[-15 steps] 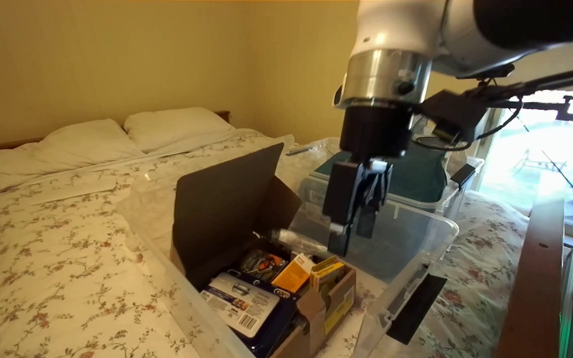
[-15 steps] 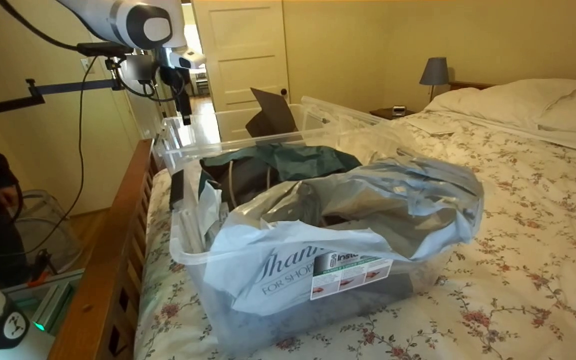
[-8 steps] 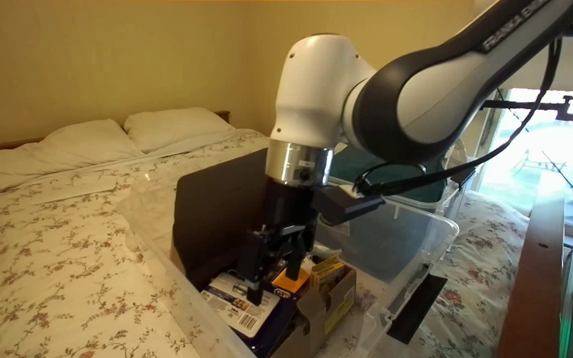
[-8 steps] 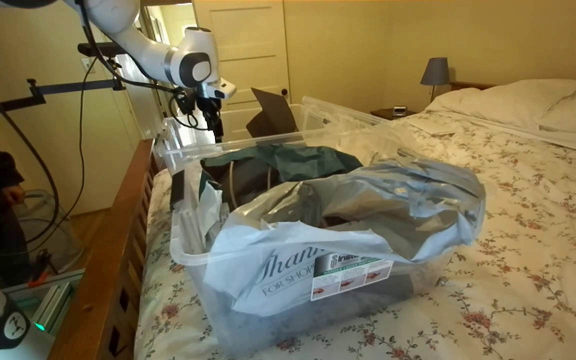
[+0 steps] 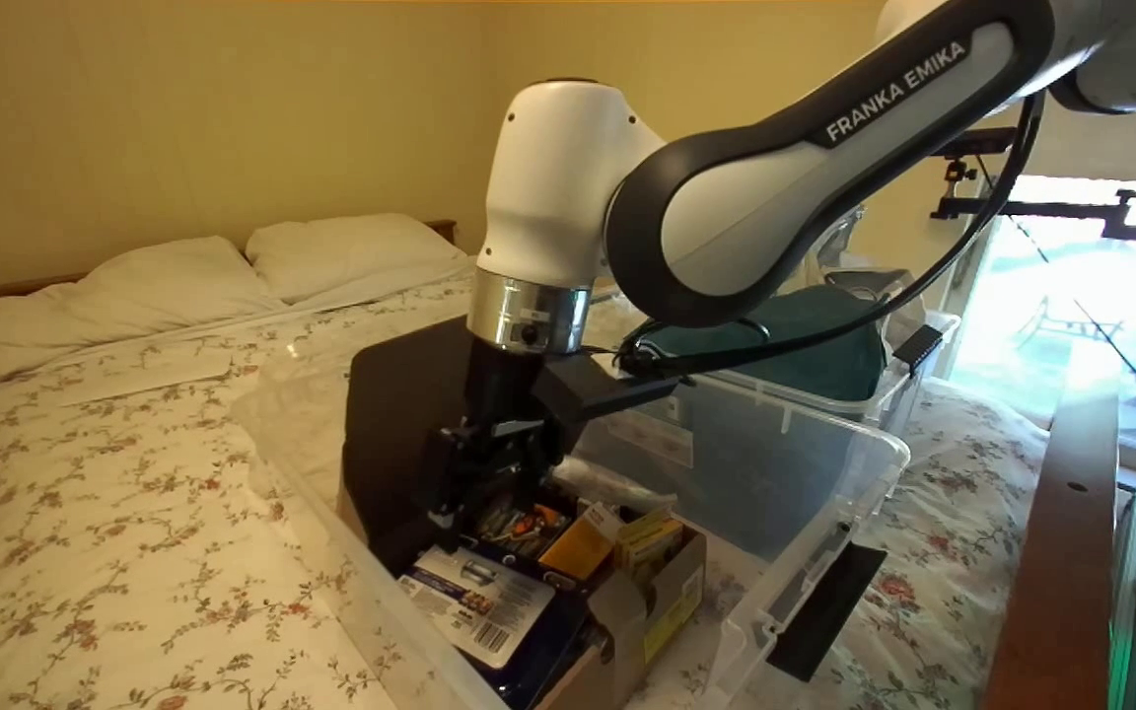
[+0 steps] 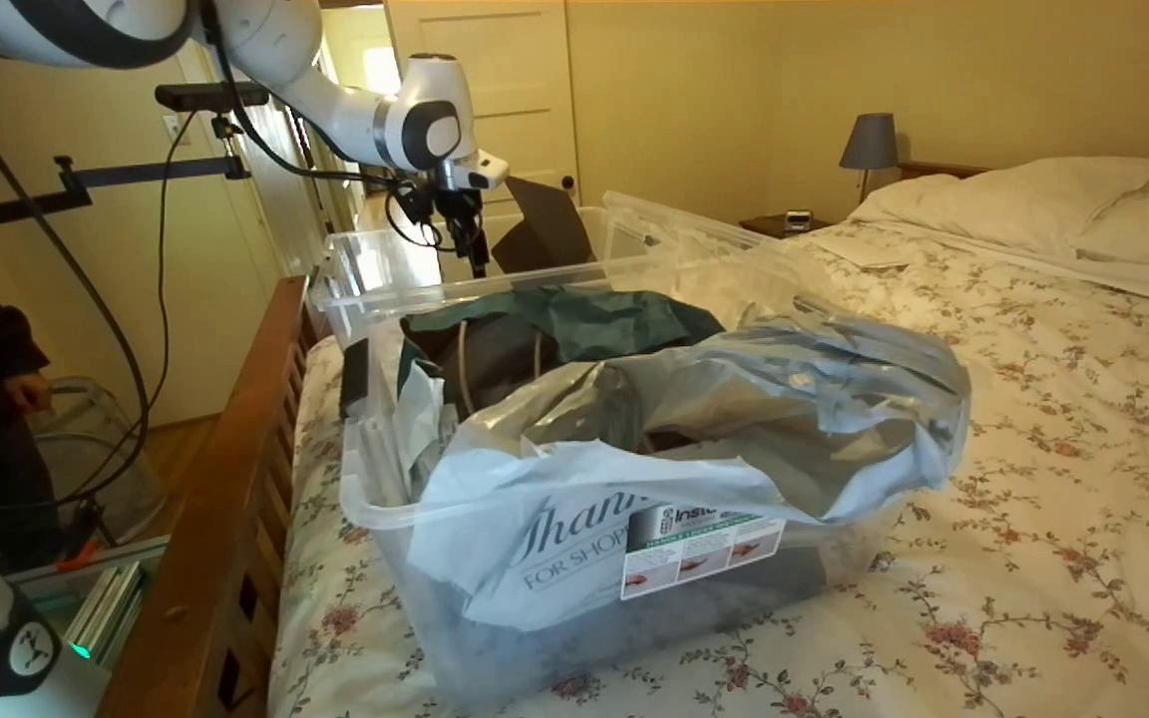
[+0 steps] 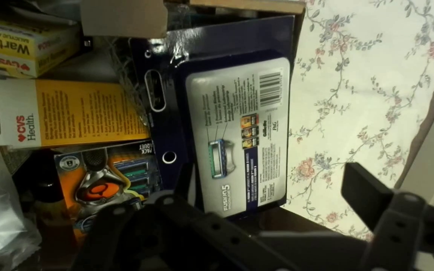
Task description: Move the black box to the crate on the right
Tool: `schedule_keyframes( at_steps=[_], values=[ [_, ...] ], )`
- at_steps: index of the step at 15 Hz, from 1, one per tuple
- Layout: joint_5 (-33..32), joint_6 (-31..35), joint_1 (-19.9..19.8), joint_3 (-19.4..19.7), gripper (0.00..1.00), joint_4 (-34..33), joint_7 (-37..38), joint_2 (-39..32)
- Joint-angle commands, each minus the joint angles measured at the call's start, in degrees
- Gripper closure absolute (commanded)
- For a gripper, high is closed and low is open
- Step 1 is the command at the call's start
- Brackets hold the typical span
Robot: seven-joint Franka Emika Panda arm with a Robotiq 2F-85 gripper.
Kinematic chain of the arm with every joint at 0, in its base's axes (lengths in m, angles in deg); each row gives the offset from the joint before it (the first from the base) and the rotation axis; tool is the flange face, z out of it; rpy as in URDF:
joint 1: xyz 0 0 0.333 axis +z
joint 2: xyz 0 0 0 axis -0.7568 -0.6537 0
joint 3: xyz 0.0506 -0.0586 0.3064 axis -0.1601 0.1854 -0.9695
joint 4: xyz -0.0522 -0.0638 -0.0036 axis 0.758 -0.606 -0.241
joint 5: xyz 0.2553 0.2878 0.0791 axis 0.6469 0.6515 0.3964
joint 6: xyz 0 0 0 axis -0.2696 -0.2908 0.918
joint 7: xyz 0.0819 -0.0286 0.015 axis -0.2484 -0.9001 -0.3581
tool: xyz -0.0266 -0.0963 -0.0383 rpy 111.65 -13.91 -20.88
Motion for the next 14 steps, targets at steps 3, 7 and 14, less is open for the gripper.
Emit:
schedule_keyframes(
  at_steps=[3, 7, 14],
  values=[
    [5.32, -0.74, -3.69, -1.5, 0.0, 2.0, -9.63, -1.87],
    [11.2, -1.87, -7.49, -3.37, 0.0, 2.63, -15.21, -4.4],
    [18.67, -7.14, -11.44, -6.64, 0.0, 2.04, -18.02, -7.44]
  ],
)
